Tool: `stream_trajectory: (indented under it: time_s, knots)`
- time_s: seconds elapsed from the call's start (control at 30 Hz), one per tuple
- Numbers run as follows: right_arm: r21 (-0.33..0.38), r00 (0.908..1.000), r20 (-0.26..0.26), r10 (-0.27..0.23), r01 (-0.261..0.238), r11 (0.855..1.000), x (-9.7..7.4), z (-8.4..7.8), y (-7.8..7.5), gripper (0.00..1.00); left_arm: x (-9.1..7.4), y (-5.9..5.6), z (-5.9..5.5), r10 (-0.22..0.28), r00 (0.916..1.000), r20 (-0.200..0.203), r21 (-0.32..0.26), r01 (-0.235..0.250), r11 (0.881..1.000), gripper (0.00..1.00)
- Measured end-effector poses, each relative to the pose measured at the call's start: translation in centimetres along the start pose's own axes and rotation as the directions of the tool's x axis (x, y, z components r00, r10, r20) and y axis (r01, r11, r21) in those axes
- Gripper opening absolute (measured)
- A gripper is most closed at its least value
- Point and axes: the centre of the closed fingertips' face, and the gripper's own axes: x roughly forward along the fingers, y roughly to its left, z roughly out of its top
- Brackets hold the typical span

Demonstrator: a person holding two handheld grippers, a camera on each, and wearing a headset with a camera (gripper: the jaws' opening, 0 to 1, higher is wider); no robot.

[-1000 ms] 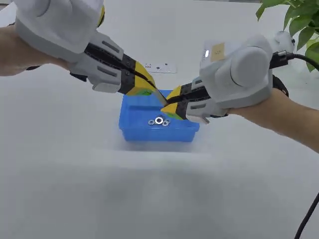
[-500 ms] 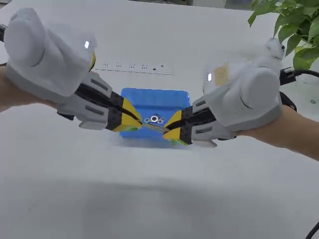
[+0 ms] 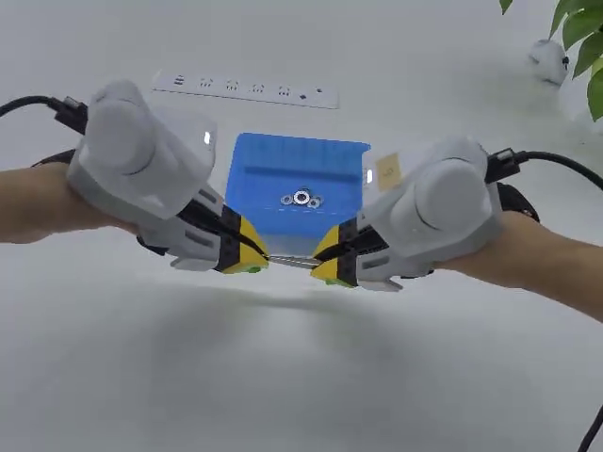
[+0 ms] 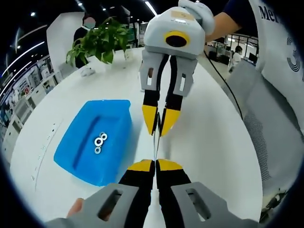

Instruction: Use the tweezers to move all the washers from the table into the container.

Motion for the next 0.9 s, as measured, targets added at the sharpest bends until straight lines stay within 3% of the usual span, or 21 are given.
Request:
stream_trajectory:
  time_s: [0.07,0.43,0.6,0.9]
  knots:
    - [0.000,0.9999,-0.007,0.015,-0.015,1.000,0.5,-0.6,0.1,0.08,0.8,0.0,-0.7,-0.005,0.9994,-0.033,0.018,0.005,1.000,0.05]
    - [0.035,0.9977,-0.021,0.065,-0.064,0.997,1.7,-2.0,1.6,0.08,2.1,-0.8,-2.2,-0.039,0.9943,-0.100,0.027,0.042,0.999,0.06]
    - [0.051,0.9975,-0.008,0.070,-0.069,0.996,1.6,-2.1,1.8,0.09,2.3,-0.7,-1.9,-0.020,0.9965,-0.081,0.024,0.022,0.999,0.09]
    - [0.036,0.9985,-0.033,0.044,-0.043,0.998,1.5,-2.1,1.6,0.15,2.2,-0.6,-2.0,-0.001,0.9949,-0.101,0.030,0.004,1.000,0.18]
